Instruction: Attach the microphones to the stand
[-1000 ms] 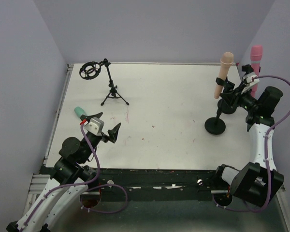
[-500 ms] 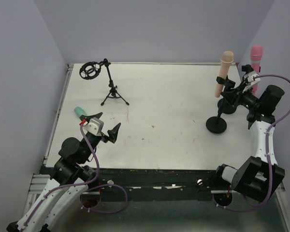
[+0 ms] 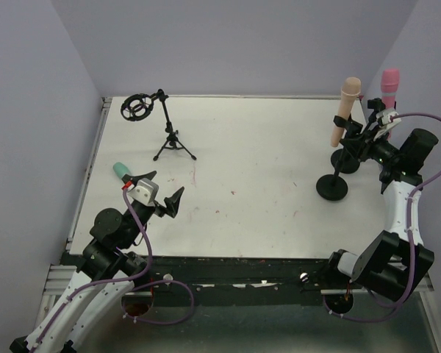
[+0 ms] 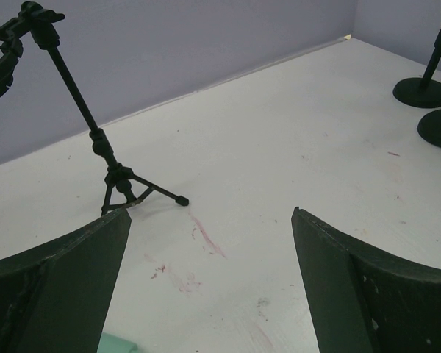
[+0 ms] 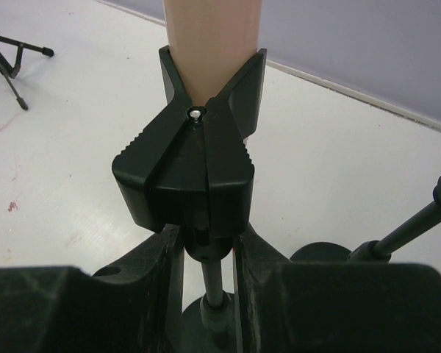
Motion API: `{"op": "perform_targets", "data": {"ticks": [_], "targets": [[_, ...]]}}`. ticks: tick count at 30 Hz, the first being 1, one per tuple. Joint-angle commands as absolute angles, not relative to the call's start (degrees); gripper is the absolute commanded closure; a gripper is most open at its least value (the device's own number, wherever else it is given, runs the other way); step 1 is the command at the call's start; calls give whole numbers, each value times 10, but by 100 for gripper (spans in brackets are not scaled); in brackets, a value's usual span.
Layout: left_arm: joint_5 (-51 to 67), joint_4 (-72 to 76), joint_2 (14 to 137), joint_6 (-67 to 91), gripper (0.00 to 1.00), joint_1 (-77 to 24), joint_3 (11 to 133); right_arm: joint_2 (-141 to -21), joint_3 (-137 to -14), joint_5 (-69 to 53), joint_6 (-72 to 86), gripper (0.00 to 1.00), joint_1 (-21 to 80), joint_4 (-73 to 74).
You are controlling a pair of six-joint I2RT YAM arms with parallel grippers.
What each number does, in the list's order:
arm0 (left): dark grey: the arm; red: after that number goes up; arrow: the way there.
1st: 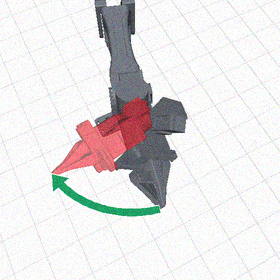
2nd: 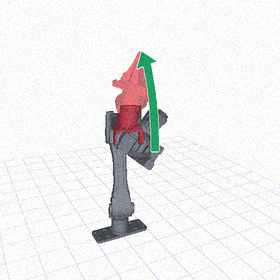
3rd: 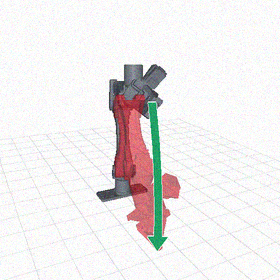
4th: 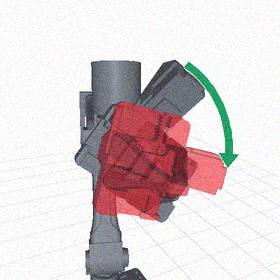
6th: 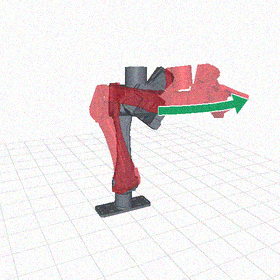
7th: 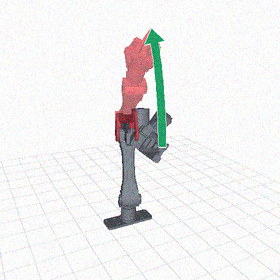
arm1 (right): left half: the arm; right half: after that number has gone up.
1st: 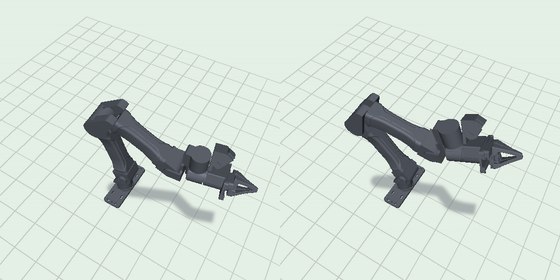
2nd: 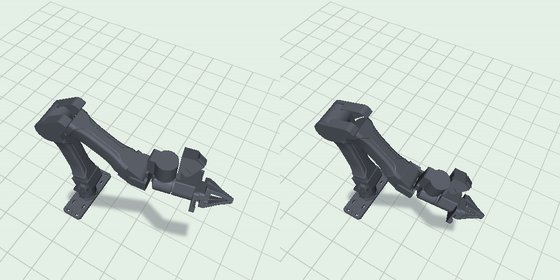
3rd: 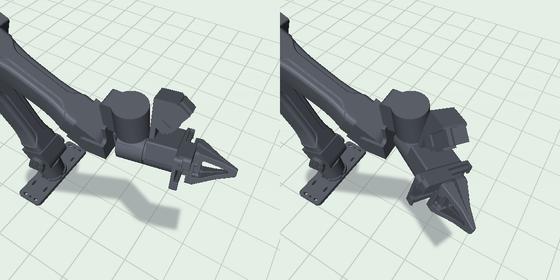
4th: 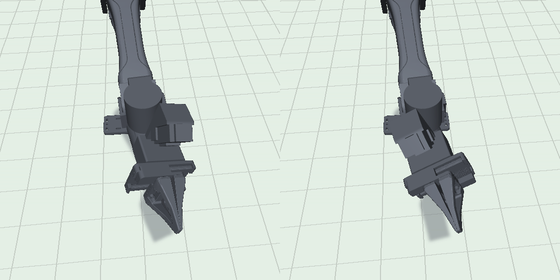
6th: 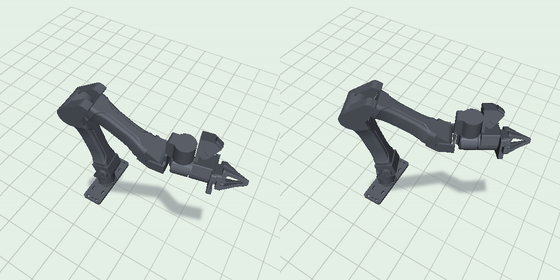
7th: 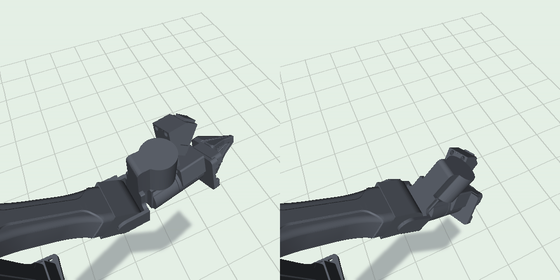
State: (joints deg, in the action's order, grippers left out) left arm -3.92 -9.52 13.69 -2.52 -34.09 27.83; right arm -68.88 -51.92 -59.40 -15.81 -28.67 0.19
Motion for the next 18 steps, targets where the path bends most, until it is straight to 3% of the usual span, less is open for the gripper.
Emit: {"op": "perform_targets", "data": {"ticks": [1, 13, 18], "targets": [[-28, -96, 140, -23, 2, -337, 275, -699, -561, -626, -171, 80, -293, -25], [-25, -96, 139, -23, 2, -336, 276, -695, -535, -648, -178, 76, -305, -19], [-25, -97, 138, -22, 1, -336, 277, -684, -526, -651, -204, 69, -306, 19]]}}
